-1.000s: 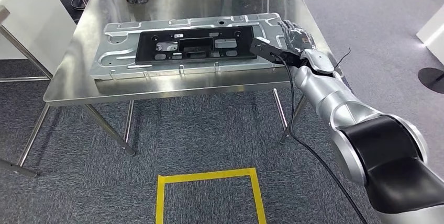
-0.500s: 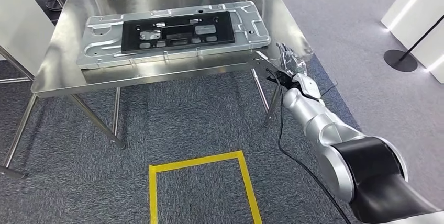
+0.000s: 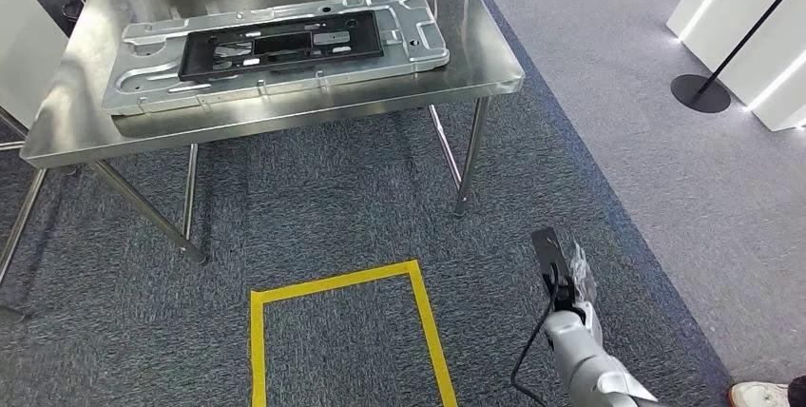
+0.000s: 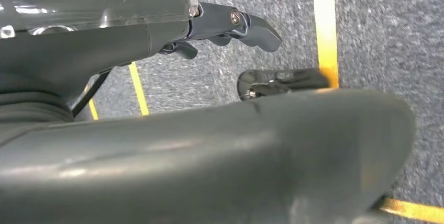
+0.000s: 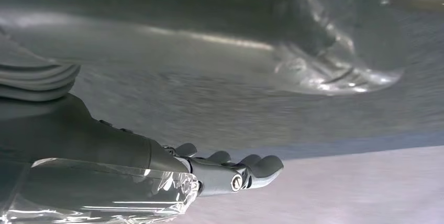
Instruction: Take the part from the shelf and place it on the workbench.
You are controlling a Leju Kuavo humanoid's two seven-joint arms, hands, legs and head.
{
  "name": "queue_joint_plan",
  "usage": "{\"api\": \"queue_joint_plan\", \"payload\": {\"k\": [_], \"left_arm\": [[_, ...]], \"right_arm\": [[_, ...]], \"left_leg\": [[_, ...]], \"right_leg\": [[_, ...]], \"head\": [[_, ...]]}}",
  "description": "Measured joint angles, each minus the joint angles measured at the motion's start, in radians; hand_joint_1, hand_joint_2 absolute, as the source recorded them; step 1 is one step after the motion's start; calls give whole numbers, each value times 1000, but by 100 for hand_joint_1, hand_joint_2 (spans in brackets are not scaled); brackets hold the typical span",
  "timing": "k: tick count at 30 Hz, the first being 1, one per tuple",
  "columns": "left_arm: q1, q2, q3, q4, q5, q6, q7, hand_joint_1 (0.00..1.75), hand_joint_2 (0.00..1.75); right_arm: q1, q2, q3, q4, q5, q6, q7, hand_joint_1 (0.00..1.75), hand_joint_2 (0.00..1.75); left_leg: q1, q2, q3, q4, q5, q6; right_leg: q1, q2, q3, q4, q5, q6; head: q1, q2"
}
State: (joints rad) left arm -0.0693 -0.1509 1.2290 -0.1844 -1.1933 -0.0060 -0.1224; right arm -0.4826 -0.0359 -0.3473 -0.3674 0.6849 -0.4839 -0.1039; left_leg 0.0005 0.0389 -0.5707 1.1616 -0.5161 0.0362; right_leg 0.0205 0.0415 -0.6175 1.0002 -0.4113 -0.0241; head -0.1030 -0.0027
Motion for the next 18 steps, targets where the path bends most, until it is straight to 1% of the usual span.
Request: {"api": "queue_joint_plan", "payload": {"k": [1, 2, 3, 4, 5, 6, 7, 8, 9, 10, 11, 12, 13, 14, 15, 16, 17, 18], "left_arm": [[-7, 2, 0, 0, 0, 0, -4, 0, 0], [-14, 5, 0, -1, 0, 0, -8, 0, 0], [-19, 7, 0, -1, 0, 0, -11, 0, 0], [-23, 8, -1, -1, 0, 0, -13, 0, 0], [-25, 8, -1, -1, -1, 0, -14, 0, 0], [-26, 8, -2, -1, -3, 0, -13, 0, 0], [-27, 9, -2, -2, -5, 0, -13, 0, 0], [-28, 9, -3, -2, -8, 0, -12, 0, 0], [-30, 10, -3, -2, -10, 0, -11, 0, 0], [-30, 9, -4, -2, -12, 0, -9, 0, 0], [-29, 8, -5, -2, -15, -1, -7, 0, 0], [-29, 7, -6, -2, -18, -1, -4, 0, 0], [-29, 6, -8, -2, -21, -2, -2, 0, 0], [-29, 6, -10, -2, -23, -2, 1, 0, 0], [-31, 6, -12, -2, -25, -1, 3, 0, 0], [-33, 5, -14, -3, -27, -1, 5, 0, 0], [-35, 5, -16, -3, -29, 0, 6, 0, 0], [-37, 4, -19, -3, -31, 0, 7, 0, 0]], "right_arm": [[36, 0, -30, -4, -12, 2, -10, 0, 0], [72, -1, -56, -6, -26, 5, -19, 0, 0], [107, -2, -80, -6, -43, 12, -29, 0, 0], [139, -2, -102, -7, -63, 24, -38, 0, 0], [167, -1, -124, -7, -88, 42, -48, 0, 0], [192, 4, -148, -6, -118, 63, -60, 0, 0], [215, 12, -175, -5, -151, 83, -73, 0, 0], [237, 24, -203, -4, -184, 101, -84, 0, 0], [259, 36, -232, -2, -217, 121, -89, 0, 0], [278, 48, -260, 2, -247, 145, -87, 0, 0], [295, 61, -286, 8, -274, 170, -80, 0, 0], [311, 75, -310, 14, -298, 193, -71, 0, 0], [324, 88, -333, 20, -315, 212, -61, 0, 0], [335, 102, -353, 25, -328, 227, -51, 0, 0], [343, 115, -371, 29, -337, 242, -39, 0, 44], [348, 127, -384, 34, -344, 259, -23, 0, 87], [352, 135, -394, 40, -350, 280, -6, 0, 131], [356, 140, -401, 48, -353, 300, 11, 0, 175]], "left_leg": [[-9, 11, 48, -75, 7, 14], [-17, 18, 79, -129, 8, 23], [-24, 19, 93, -159, 5, 28], [-27, 8, 95, -173, 10, 29], [-25, -6, 94, -191, 22, 31], [-21, -15, 93, -210, 36, 30], [-15, -23, 89, -229, 52, 28], [-7, -30, 82, -242, 70, 22], [-5, -35, 67, -245, 85, 16], [-1, -42, 50, -244, 99, 12], [2, -46, 31, -241, 111, 6], [7, -48, 11, -236, 123, 0], [12, -50, -11, -228, 134, -6], [18, -52, -35, -217, 143, -14], [23, -55, -59, -202, 151, -23], [26, -59, -81, -185, 158, -32], [27, -63, -96, -171, 165, -40], [26, -68, -105, -161, 172, -48]], "right_leg": [[2, -6, -2, -1, 5, 0], [2, -16, -4, -2, 11, 4], [-1, -27, -5, -4, 17, 8], [-4, -38, -5, -8, 24, 13], [-5, -48, -7, -11, 30, 17], [-5, -51, -10, -11, 26, 22], [-4, -49, -16, 1, 2, 27], [-4, -45, -25, 30, -40, 34], [-8, -41, -36, 78, -97, 41], [-11, -39, -48, 140, -148, 46], [-15, -39, -55, 199, -176, 52], [-19, -39, -54, 241, -177, 58], [-24, -39, -40, 256, -155, 64], [-30, -38, -9, 236, -123, 72], [-39, -29, 40, 184, -104, 81], [-47, -14, 101, 106, -111, 88], [-51, 2, 151, 42, -129, 85], [-53, 13, 185, -3, -151, 78]], "head": [[0, 0], [0, 0], [0, 0], [0, 0], [0, 0], [0, 0], [0, 0], [0, 0], [0, 0], [0, 0], [0, 0], [0, 0], [0, 0], [0, 0], [0, 0], [0, 0], [0, 0], [0, 0]]}}
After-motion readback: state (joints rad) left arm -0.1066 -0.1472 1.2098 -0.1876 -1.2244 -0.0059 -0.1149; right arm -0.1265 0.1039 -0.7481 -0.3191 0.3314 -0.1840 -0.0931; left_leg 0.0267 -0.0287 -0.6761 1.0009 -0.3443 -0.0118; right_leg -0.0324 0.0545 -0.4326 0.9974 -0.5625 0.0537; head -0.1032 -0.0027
